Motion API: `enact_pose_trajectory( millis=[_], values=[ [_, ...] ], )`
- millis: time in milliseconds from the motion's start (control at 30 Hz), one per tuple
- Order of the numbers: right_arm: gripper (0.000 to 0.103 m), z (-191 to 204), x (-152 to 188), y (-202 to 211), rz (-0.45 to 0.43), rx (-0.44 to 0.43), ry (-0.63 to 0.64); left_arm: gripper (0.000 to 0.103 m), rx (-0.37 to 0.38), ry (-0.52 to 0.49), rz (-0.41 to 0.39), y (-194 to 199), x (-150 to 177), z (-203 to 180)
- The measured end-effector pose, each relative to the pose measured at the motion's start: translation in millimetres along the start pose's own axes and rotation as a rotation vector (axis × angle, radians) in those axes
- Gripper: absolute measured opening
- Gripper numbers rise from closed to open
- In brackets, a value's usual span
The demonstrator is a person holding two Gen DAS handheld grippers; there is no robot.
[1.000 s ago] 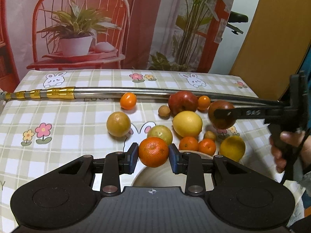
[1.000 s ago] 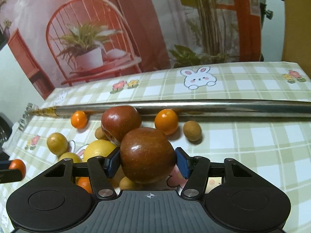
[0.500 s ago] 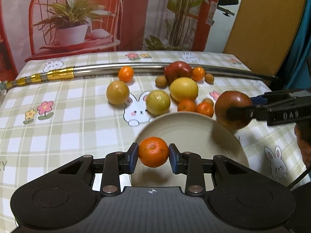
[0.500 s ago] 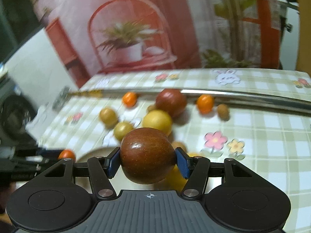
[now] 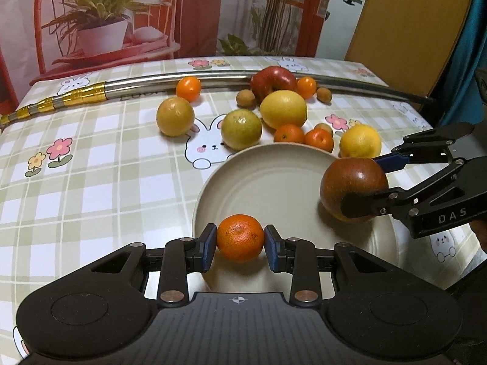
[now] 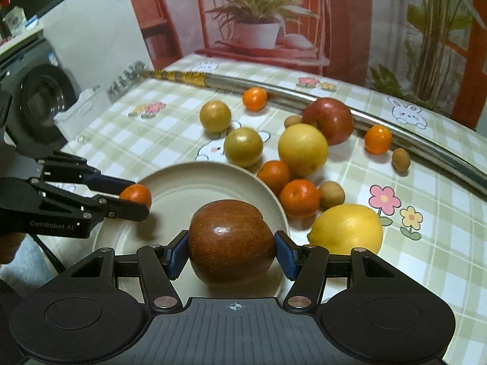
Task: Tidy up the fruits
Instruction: 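Carry the tangerine onto the white plate and open the left tool, then lower the dark red apple onto the white plate and open the right tool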
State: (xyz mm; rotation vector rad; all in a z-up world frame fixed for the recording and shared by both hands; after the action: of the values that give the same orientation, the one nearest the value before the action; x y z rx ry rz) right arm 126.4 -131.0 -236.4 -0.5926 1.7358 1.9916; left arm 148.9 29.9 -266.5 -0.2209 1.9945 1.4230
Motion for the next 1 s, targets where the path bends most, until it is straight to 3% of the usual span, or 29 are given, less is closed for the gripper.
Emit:
enact_pose_trajectory(
  millis=[500, 700, 1000],
  values=[
    [0.056, -2, 12, -8, 0.051, 0.0, 0.011, 0.036, -0.026, 0.0, 0.028, -6, 2, 3],
    [0.056, -2, 14, -7, 0.052, -0.011, 0.002, 0.041, -0.019, 0.023, 0.028, -5, 1, 3],
    [0.056, -5, 6, 5, -0.008, -0.015, -0.011, 0.043, -0.018, 0.067, -0.001, 4, -4, 5]
  ],
)
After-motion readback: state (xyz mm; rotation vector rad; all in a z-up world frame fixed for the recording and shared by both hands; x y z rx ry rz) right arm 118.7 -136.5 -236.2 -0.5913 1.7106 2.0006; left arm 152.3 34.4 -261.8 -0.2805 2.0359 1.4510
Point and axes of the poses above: each gripper's, at about its wrist camera, not at the fingertips, and y roughly against the way its jaws point, z to its left, x to its underside, the point moved 8 cm from there along -y, roughly the way its jaws point, and after that the axes turned 6 degrees about x, right-handed, at the moved point
